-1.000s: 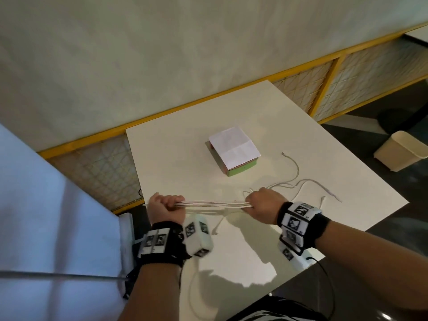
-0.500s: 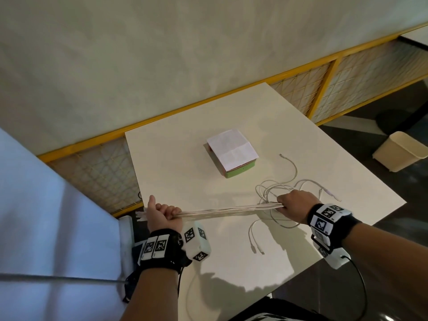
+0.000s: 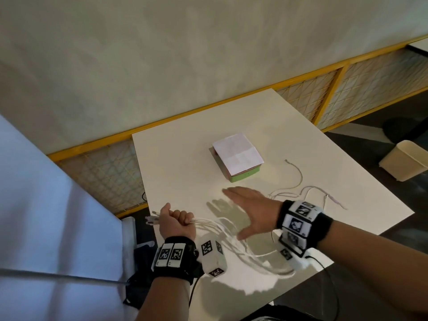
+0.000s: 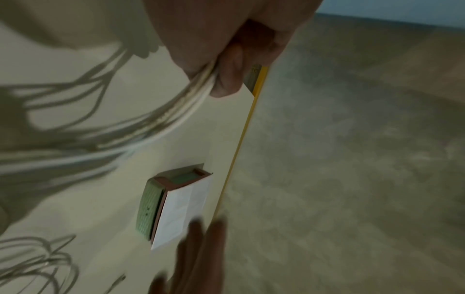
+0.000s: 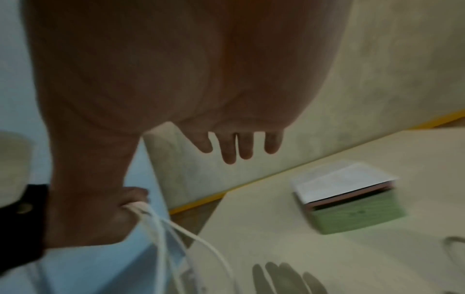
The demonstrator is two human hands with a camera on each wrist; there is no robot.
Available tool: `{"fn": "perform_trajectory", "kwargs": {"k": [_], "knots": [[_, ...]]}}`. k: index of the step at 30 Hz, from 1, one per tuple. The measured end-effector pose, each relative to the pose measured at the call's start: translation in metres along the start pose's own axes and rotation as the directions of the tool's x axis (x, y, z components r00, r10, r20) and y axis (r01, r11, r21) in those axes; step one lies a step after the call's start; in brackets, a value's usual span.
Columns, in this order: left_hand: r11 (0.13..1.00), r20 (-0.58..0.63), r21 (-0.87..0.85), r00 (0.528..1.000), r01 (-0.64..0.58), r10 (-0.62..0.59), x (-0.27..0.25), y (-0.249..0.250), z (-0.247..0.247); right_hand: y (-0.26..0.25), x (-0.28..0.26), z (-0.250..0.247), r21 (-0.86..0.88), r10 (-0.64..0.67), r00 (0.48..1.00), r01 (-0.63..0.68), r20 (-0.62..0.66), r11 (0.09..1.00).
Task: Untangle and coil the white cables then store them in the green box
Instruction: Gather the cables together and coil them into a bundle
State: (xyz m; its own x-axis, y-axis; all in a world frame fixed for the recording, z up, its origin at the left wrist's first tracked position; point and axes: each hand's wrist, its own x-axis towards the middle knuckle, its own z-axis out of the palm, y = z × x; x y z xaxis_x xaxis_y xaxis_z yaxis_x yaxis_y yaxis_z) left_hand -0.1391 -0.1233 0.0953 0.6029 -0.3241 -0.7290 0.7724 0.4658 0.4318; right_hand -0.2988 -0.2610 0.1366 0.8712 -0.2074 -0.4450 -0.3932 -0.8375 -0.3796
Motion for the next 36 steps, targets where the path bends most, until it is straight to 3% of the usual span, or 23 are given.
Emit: {"fn": "perform_trajectory", "kwargs": {"k": [2, 8, 13, 17, 19, 21, 22, 24, 26, 28, 29, 32, 34, 36], "knots": [[1.000, 0.030, -0.005, 0.999, 0.022, -0.021, -0.005, -0.007, 0.006, -0.025, 0.021, 0.004, 0.100, -0.061, 0.997, 0.056, 0.040, 0.993], [0.996, 0.067, -0.036, 0.995, 0.082, -0.079, -0.013, -0.002, 0.012, -0.051, 0.050, 0.018, 0.439, -0.023, 0.998, -0.003, 0.053, 0.899], [0.981, 0.083, 0.166, 0.990, 0.096, -0.111, -0.004, 0.006, -0.006, -0.055, 0.048, 0.016, 0.122, 0.039, 0.999, -0.035, -0.030, 0.992], [0.908, 0.077, 0.419, 0.996, 0.011, -0.047, 0.008, 0.021, -0.026, -0.048, 0.045, 0.000, 0.066, 0.074, 0.997, -0.073, -0.012, 0.995], [0.792, 0.114, 0.597, 0.991, -0.125, 0.070, 0.014, 0.030, -0.031, -0.045, 0.042, -0.011, 0.004, 0.072, 0.997, -0.072, 0.014, 0.997], [0.537, 0.318, 0.768, 0.935, -0.350, 0.155, 0.012, 0.035, -0.026, -0.044, 0.039, -0.020, -0.046, 0.074, 0.996, -0.072, 0.040, 0.996], [0.418, 0.456, 0.781, 0.881, -0.465, 0.128, 0.006, 0.033, -0.019, -0.044, 0.037, -0.025, -0.059, 0.073, 0.996, -0.070, 0.052, 0.996], [0.227, 0.651, 0.746, 0.757, -0.626, -0.053, -0.005, 0.025, -0.008, -0.045, 0.036, -0.034, -0.073, 0.059, 0.996, -0.054, 0.068, 0.996], [0.100, 0.719, 0.691, 0.665, -0.716, -0.204, -0.007, 0.013, 0.000, -0.048, 0.035, -0.044, -0.069, 0.035, 0.997, -0.030, 0.069, 0.997], [0.025, 0.746, 0.645, 0.623, -0.764, -0.235, -0.004, 0.002, 0.004, -0.049, 0.031, -0.055, -0.032, 0.007, 0.998, -0.006, 0.058, 0.999], [0.037, 0.755, 0.640, 0.620, -0.767, -0.213, -0.007, 0.000, 0.007, -0.049, 0.029, -0.060, 0.008, 0.010, 0.999, -0.011, 0.052, 1.000], [0.205, 0.774, 0.633, 0.619, -0.747, -0.133, -0.017, -0.005, 0.014, -0.040, 0.023, -0.076, 0.194, 0.071, 0.997, -0.073, 0.019, 0.978], [0.275, 0.755, 0.653, 0.638, -0.706, -0.155, -0.023, -0.007, 0.016, -0.032, 0.019, -0.082, 0.358, 0.100, 0.995, -0.093, 0.000, 0.929], [0.359, 0.732, 0.675, 0.647, -0.645, -0.213, -0.027, -0.011, 0.017, -0.025, 0.015, -0.084, 0.560, 0.087, 0.996, -0.076, 0.007, 0.825]]}}
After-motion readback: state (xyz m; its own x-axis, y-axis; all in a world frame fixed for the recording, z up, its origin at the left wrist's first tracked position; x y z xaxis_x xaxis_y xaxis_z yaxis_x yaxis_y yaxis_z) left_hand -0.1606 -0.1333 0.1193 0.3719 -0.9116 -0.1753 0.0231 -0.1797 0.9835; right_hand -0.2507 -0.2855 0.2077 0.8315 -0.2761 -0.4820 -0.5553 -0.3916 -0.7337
